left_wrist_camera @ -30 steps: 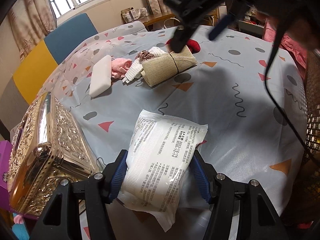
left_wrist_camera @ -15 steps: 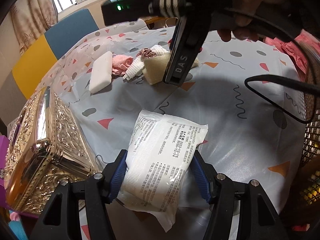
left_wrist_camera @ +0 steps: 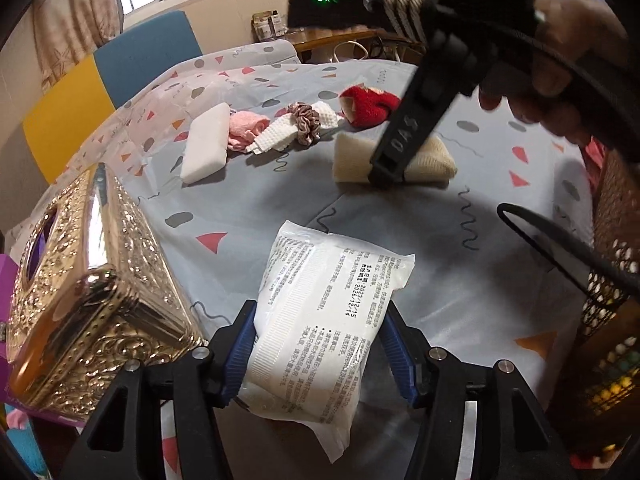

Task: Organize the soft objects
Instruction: 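Release the white packet into the tray with the left tool while the right tool holds the loofah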

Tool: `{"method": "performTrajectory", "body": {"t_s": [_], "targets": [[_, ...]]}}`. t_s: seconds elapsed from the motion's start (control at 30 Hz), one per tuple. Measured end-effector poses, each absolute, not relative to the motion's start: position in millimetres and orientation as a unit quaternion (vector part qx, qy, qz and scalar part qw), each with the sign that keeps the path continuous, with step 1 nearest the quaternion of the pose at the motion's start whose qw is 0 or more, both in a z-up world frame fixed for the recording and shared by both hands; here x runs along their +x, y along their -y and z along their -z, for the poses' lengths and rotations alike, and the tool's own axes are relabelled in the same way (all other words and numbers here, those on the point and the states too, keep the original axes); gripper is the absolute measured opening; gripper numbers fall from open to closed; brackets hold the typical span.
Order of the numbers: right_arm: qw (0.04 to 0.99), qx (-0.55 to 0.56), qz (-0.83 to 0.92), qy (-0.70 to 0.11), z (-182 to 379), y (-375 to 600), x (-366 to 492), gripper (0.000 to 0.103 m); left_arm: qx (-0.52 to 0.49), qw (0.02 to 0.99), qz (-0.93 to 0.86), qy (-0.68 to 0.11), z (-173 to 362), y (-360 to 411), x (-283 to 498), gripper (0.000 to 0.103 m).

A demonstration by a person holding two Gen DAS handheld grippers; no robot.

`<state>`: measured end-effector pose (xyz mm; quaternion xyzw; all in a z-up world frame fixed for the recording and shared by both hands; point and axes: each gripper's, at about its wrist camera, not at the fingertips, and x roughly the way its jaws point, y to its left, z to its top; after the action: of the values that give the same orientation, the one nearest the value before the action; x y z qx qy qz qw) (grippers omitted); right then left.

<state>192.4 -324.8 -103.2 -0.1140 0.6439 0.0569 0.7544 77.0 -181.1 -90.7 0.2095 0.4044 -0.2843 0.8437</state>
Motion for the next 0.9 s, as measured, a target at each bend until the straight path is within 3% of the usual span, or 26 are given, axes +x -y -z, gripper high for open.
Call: {"method": "performTrajectory", "body": {"t_s": [0.33, 0.57, 0.9], "targets": [[0.752, -0.089, -0.060, -0.650, 103, 343, 178, 0.048, 0.139, 0.862, 0.296, -0.388, 31, 168, 84, 0.060], [0.750, -0.106, -0.045, -0.651, 108, 346, 186, 0.048, 0.079, 0.887, 0.266, -0.369, -32, 154, 137, 0.060], [0.741, -0.134, -0.023, -0.657, 112, 319, 189, 0.048, -0.004, 0.934, 0.129, -0.332, -90, 39, 184, 0.060]]}}
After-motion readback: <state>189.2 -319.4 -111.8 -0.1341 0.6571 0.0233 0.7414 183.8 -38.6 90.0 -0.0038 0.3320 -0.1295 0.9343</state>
